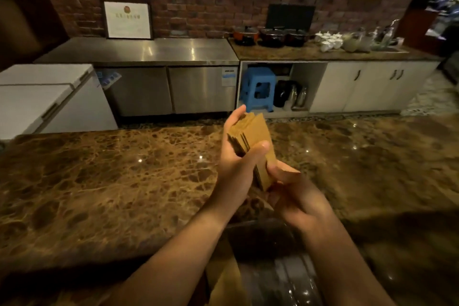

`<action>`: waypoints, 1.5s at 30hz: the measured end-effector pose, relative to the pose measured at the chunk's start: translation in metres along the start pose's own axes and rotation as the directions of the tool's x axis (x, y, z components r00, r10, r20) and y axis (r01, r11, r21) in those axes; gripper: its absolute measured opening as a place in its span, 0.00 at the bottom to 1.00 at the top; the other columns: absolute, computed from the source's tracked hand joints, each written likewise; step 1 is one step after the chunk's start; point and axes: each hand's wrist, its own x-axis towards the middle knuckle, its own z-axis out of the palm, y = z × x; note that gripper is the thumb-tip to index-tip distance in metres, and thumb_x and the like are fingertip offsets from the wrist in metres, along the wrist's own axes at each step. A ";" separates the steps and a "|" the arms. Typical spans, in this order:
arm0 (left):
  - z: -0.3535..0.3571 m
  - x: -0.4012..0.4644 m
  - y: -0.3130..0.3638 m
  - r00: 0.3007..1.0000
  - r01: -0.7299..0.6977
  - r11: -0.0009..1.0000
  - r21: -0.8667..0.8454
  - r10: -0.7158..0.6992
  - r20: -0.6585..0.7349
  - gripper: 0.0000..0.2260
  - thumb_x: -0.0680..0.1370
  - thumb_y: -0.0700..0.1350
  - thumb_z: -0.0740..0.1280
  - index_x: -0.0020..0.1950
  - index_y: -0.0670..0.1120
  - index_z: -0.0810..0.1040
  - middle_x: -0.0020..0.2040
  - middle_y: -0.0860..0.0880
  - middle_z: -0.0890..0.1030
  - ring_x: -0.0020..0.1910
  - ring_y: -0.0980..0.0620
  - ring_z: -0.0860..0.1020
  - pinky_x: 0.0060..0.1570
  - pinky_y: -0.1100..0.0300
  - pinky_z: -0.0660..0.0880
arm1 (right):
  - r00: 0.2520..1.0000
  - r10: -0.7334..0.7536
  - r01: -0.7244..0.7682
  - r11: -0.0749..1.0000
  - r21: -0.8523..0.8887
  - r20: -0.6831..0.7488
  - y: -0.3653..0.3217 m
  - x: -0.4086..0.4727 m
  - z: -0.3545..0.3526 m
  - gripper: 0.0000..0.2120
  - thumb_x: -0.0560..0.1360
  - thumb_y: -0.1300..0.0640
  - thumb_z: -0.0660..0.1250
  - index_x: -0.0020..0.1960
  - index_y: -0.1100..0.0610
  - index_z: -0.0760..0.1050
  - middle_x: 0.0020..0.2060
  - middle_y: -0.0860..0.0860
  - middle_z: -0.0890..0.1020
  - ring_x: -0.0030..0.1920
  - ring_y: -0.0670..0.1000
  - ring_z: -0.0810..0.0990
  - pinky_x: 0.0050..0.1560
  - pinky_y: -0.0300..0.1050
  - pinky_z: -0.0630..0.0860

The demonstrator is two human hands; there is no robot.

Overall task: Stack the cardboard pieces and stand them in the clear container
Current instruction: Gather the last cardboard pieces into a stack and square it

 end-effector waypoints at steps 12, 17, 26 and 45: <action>0.006 0.080 -0.096 0.859 0.507 0.845 0.169 -0.511 -0.021 0.27 0.68 0.67 0.72 0.53 0.45 0.81 0.45 0.46 0.86 0.47 0.47 0.86 0.48 0.53 0.81 | 0.835 -0.544 0.287 0.557 -0.779 -0.082 0.002 0.026 -0.103 0.21 0.77 0.68 0.68 0.59 0.43 0.71 0.56 0.47 0.79 0.56 0.41 0.81 0.53 0.36 0.79; -0.001 0.091 -0.154 0.826 0.554 0.828 0.088 -0.534 -0.180 0.10 0.81 0.47 0.66 0.44 0.43 0.80 0.39 0.45 0.82 0.40 0.46 0.82 0.44 0.54 0.78 | 0.861 -0.400 0.179 0.817 -0.549 -0.315 0.040 0.057 -0.125 0.14 0.76 0.55 0.70 0.58 0.44 0.72 0.58 0.56 0.80 0.57 0.54 0.82 0.57 0.52 0.80; -0.034 0.096 -0.201 0.963 0.270 0.902 0.336 -0.259 -0.078 0.09 0.82 0.44 0.62 0.45 0.52 0.79 0.49 0.46 0.84 0.47 0.48 0.81 0.51 0.47 0.77 | 0.656 -0.584 0.242 0.763 -0.599 -0.478 0.071 0.093 -0.130 0.05 0.78 0.53 0.68 0.52 0.45 0.75 0.46 0.44 0.81 0.45 0.38 0.81 0.45 0.34 0.78; -0.033 0.097 -0.191 0.969 0.248 0.955 0.165 -0.246 -0.035 0.19 0.80 0.63 0.57 0.67 0.59 0.75 0.61 0.51 0.84 0.66 0.49 0.78 0.70 0.37 0.68 | 0.738 -0.435 0.213 0.875 -0.435 -0.515 0.068 0.099 -0.118 0.29 0.74 0.27 0.52 0.68 0.38 0.71 0.67 0.39 0.78 0.69 0.38 0.72 0.76 0.52 0.64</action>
